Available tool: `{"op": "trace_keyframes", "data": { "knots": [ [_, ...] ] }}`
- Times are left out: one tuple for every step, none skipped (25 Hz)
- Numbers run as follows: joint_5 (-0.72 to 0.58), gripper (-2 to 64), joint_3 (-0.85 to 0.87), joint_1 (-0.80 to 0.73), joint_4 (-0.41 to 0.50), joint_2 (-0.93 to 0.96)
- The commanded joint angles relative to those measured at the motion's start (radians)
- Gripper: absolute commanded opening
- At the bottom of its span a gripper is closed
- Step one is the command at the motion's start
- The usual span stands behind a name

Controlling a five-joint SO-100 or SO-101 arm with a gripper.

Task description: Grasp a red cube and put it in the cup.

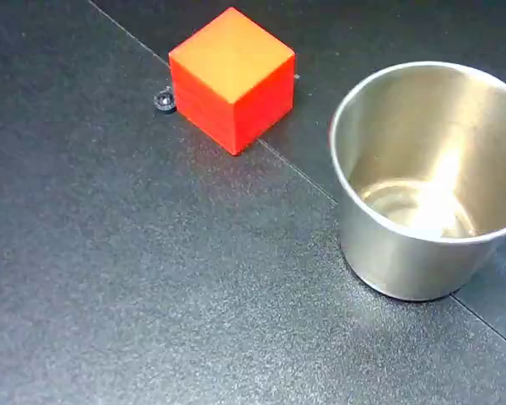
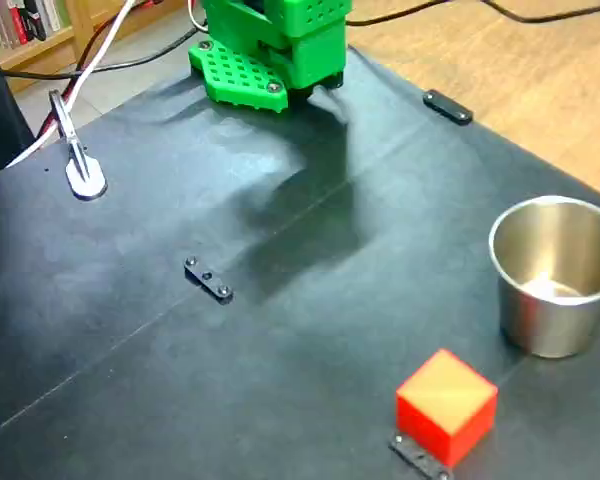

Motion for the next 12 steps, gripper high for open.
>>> {"op": "trace_keyframes", "data": {
  "knots": [
    [-0.006,24.0,-0.055,0.034,-0.017,-0.04],
    [-0.006,24.0,-0.086,0.06,-0.017,-0.075],
    [-0.005,24.0,-0.129,0.091,-0.017,-0.12],
    [0.002,24.0,-0.178,0.121,-0.017,-0.169],
    [0.008,24.0,-0.233,0.15,-0.017,-0.225],
    [0.011,24.0,-0.288,0.175,-0.017,-0.287],
    [0.011,24.0,-0.345,0.195,-0.017,-0.351],
    [0.011,24.0,-0.403,0.213,-0.017,-0.416],
    [0.011,24.0,-0.457,0.227,-0.017,-0.479],
    [0.011,24.0,-0.511,0.242,-0.017,-0.543],
    [0.011,24.0,-0.561,0.255,-0.017,-0.603],
    [0.011,24.0,-0.614,0.265,-0.017,-0.663]
  ]
}}
